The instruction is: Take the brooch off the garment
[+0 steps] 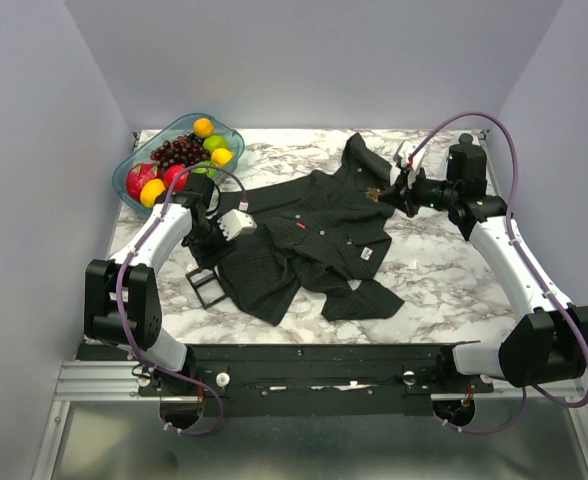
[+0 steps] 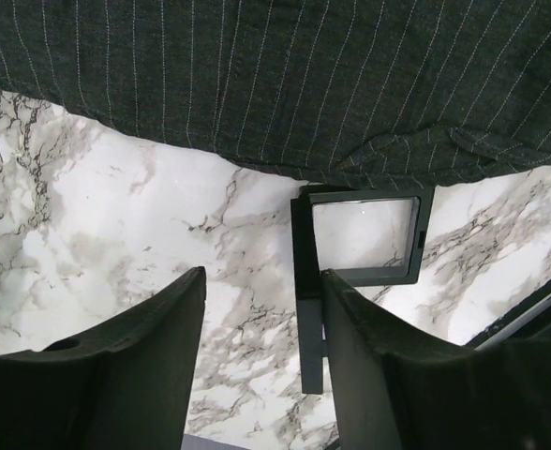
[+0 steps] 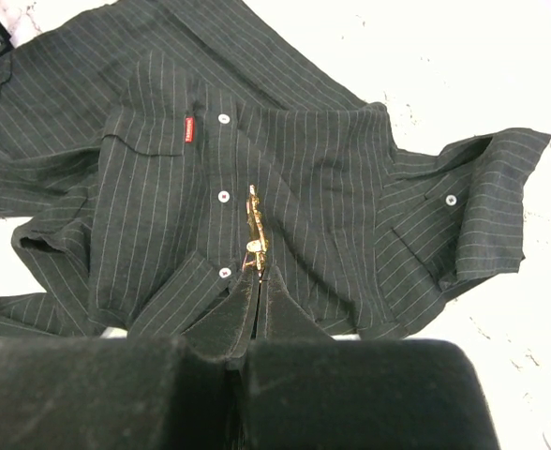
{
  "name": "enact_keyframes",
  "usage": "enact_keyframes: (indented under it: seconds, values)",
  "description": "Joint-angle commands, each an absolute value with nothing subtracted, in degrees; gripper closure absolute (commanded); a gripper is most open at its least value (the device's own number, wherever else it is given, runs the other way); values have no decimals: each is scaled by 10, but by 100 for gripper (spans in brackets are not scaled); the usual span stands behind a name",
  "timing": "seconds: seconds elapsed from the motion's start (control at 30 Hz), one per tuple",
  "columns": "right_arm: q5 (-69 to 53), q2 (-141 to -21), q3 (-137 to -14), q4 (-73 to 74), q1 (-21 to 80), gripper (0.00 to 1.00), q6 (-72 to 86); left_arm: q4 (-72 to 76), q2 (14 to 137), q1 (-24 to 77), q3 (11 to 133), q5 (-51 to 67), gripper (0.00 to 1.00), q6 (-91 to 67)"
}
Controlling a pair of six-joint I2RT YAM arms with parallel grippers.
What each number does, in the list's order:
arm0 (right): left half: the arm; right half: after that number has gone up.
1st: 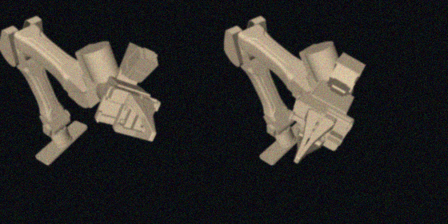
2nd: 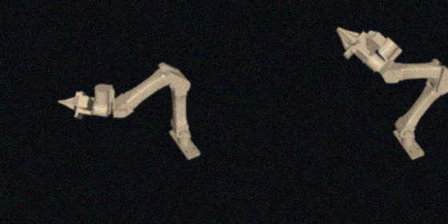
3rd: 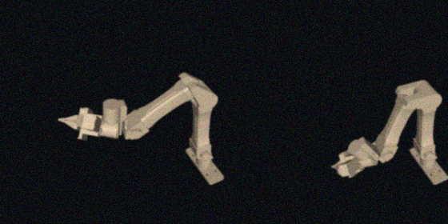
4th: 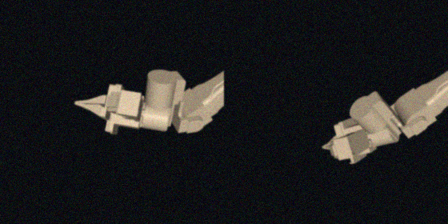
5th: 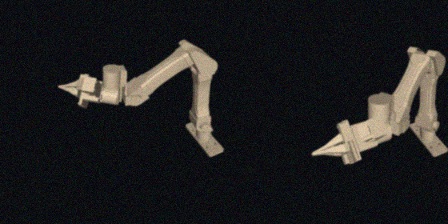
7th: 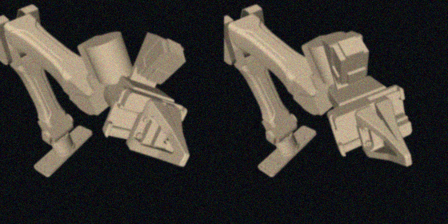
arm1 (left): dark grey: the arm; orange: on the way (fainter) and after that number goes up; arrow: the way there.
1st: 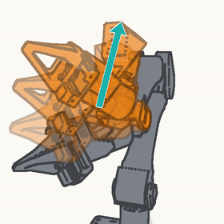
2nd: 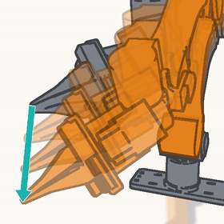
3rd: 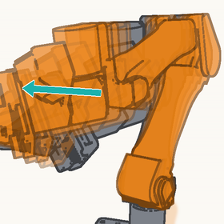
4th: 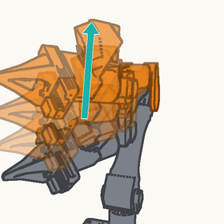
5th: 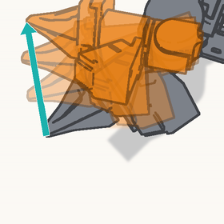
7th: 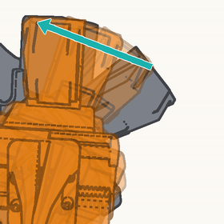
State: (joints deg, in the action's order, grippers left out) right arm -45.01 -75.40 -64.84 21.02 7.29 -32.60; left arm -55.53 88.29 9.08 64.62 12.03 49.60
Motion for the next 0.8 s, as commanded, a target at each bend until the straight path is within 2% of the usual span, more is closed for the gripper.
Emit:
enact_keyframes:
  seconds: [0.0, 0.1, 0.17, 0.23, 0.27, 0.37, 0.5, 0.7, 0.77]
  values:
    - [-445, -742, -641, 203, 74, 100, -329, -579, 880, 91, 659, 103, 51, 490]
    - [-445, -744, -642, 202, 74, 100, -329, -598, 890, 91, 669, 113, 72, 491]
    - [-443, -745, -643, 202, 75, 100, -327, -619, 900, 91, 678, 125, 80, 490]
    - [-438, -747, -644, 199, 74, 100, -317, -636, 906, 91, 698, 147, 83, 493]
    - [-429, -748, -645, 195, 75, 100, -310, -655, 909, 98, 708, 155, 91, 495]
    - [-404, -749, -653, 182, 71, 100, -291, -710, 918, 119, 782, 197, 94, 499]
    - [-375, -770, -696, 174, 43, 100, -258, -783, 968, 198, 963, 241, 94, 516]
    - [-295, -809, -801, 199, -48, 100, -213, -812, 1122, 297, 1225, 254, 94, 527]
    - [-261, -811, -824, 211, -80, 100, -204, -780, 1176, 331, 1272, 254, 94, 541]
